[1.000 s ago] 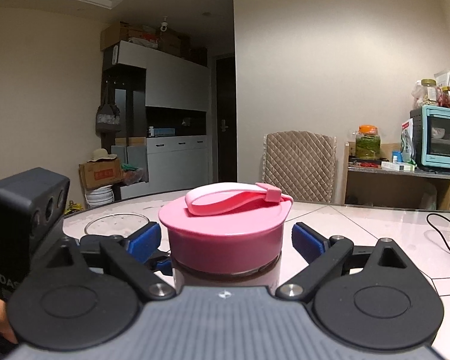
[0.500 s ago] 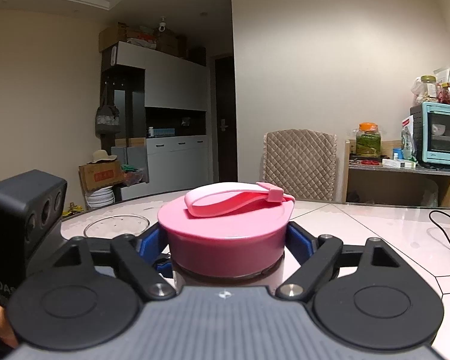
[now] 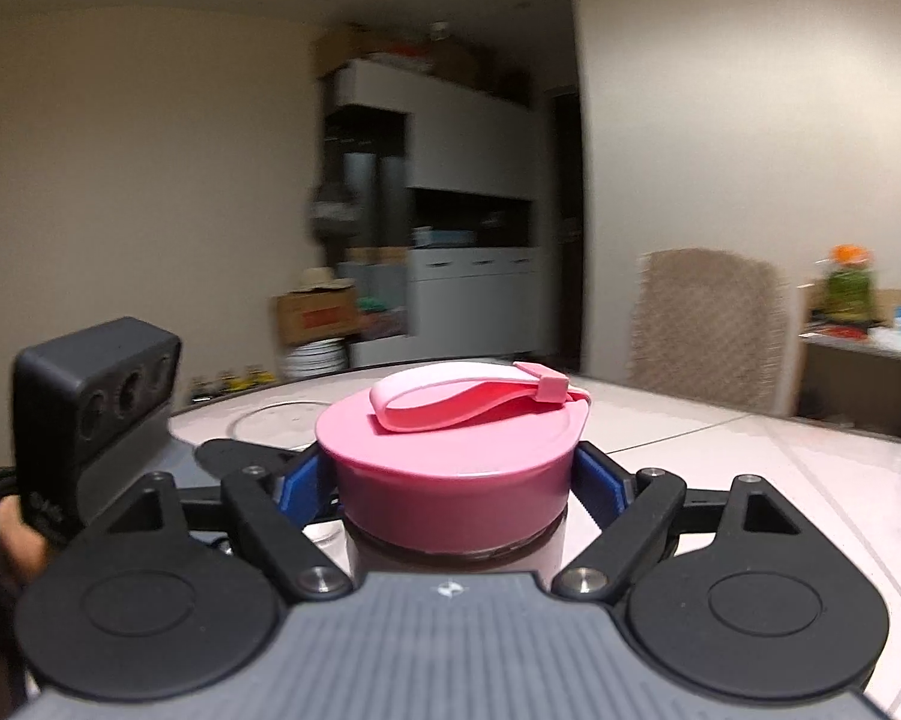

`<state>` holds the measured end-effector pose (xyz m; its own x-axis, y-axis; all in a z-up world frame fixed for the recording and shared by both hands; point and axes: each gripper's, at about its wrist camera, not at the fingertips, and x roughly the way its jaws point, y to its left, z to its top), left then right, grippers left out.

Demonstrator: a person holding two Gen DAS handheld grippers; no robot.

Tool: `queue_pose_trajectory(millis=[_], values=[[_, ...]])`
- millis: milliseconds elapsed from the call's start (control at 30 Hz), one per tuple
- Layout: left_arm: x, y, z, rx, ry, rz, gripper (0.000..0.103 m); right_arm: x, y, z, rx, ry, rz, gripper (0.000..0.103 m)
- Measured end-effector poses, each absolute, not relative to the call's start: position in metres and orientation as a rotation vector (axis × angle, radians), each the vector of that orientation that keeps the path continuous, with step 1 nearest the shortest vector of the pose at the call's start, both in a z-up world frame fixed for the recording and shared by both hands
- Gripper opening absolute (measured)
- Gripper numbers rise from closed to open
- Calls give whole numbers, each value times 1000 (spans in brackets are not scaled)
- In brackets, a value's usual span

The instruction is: Unscrew bottle cap and pour

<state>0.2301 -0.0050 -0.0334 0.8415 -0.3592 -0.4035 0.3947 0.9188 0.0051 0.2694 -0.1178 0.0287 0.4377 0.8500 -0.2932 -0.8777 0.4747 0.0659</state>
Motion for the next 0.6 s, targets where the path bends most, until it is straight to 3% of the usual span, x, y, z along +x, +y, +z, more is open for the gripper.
queue_pose_trajectory(millis=[533,600], values=[[230,-5,-33,89,409,-399,90,285,-129,39,-127,308,1265,85],[230,-5,-33,89,409,-399,90,287,-130,38,-126,311,1249,92]])
